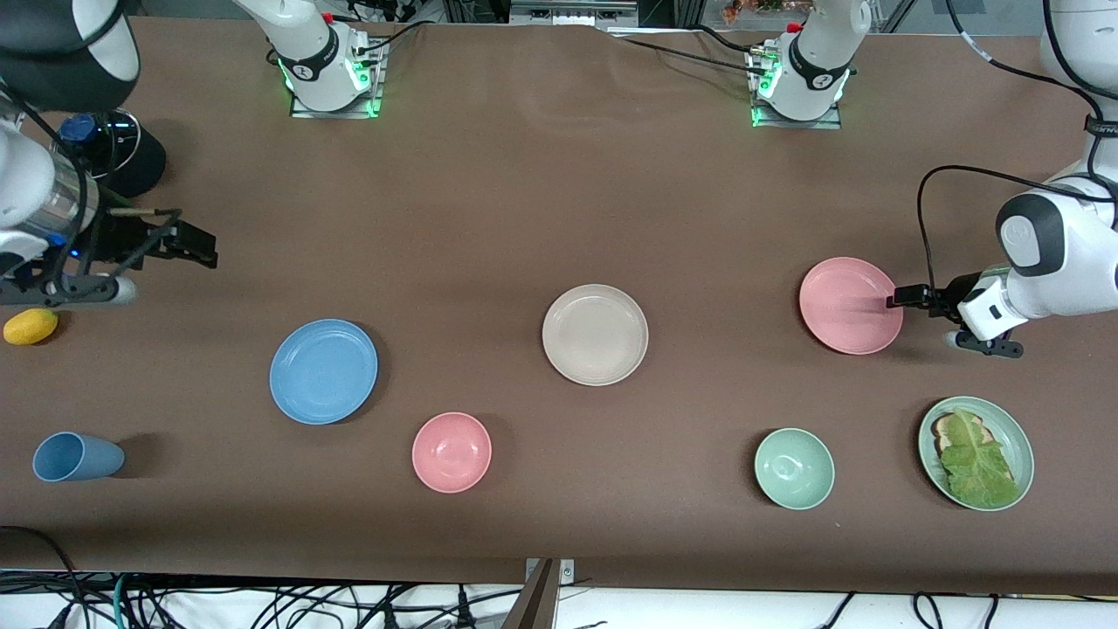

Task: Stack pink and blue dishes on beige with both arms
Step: 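Grasp the pink plate with the left gripper while the right gripper reaches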

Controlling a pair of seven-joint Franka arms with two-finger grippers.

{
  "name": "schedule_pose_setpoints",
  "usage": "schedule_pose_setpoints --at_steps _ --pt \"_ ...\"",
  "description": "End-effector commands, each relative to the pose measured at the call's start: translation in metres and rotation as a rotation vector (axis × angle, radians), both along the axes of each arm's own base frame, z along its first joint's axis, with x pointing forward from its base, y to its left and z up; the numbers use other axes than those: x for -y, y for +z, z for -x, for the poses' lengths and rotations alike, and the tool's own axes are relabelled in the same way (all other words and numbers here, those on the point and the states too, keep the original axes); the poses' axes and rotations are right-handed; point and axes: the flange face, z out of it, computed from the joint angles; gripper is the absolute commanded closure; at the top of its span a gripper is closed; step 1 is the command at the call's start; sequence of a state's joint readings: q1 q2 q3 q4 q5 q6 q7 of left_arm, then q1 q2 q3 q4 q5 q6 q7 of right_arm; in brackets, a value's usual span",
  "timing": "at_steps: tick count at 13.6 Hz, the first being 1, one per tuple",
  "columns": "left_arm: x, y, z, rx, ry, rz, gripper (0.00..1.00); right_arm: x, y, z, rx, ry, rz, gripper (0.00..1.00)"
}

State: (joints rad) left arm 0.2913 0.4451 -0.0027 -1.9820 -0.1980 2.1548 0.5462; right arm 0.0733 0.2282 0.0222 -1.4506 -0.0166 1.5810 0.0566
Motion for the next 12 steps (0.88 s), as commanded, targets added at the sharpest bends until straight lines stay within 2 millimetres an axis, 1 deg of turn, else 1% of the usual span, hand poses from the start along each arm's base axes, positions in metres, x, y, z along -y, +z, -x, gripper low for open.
schedule_pose_setpoints --at_steps 1,2,4,5,6,7,8,9,10,11,12 --pt "0.001 -0.017 0.0 0.024 -0.028 0.056 0.0 -0.001 -0.001 -0.005 -0.001 0.011 -0.007 0.0" --pt "-0.003 -0.023 0.001 0.039 -0.035 0.071 0.0 -0.006 -0.013 -0.008 -0.023 0.028 0.002 0.0" --pt "-0.005 -0.035 0.002 0.057 -0.053 0.096 0.01 -0.012 -0.028 -0.012 -0.041 0.034 -0.003 0.0" --pt "-0.006 -0.038 0.002 0.06 -0.056 0.098 0.02 -0.009 -0.045 -0.019 -0.055 0.028 -0.012 0.0" --pt "-0.005 -0.042 0.003 0.056 -0.057 0.099 0.05 -0.008 -0.052 -0.024 -0.052 0.031 -0.022 0.0" --pt "-0.006 -0.044 0.003 0.057 -0.055 0.098 0.12 -0.007 -0.06 -0.029 -0.047 0.035 -0.02 0.0" --pt "-0.006 -0.044 0.002 0.06 -0.055 0.097 0.3 -0.005 -0.077 -0.036 -0.052 0.031 -0.021 0.0" --pt "-0.005 -0.043 0.001 0.062 -0.058 0.097 0.55 -0.003 -0.085 -0.041 -0.044 0.029 -0.017 0.0" --pt "-0.006 -0.043 0.002 0.058 -0.056 0.099 0.78 -0.002 -0.094 -0.048 -0.02 0.03 -0.01 0.0" --pt "-0.009 -0.042 0.003 0.056 -0.05 0.101 0.94 -0.001 -0.101 -0.05 -0.017 0.029 -0.009 0.0" --pt "-0.011 -0.041 0.003 0.053 -0.049 0.105 1.0 0.002 -0.113 -0.05 -0.029 0.027 -0.007 0.0"
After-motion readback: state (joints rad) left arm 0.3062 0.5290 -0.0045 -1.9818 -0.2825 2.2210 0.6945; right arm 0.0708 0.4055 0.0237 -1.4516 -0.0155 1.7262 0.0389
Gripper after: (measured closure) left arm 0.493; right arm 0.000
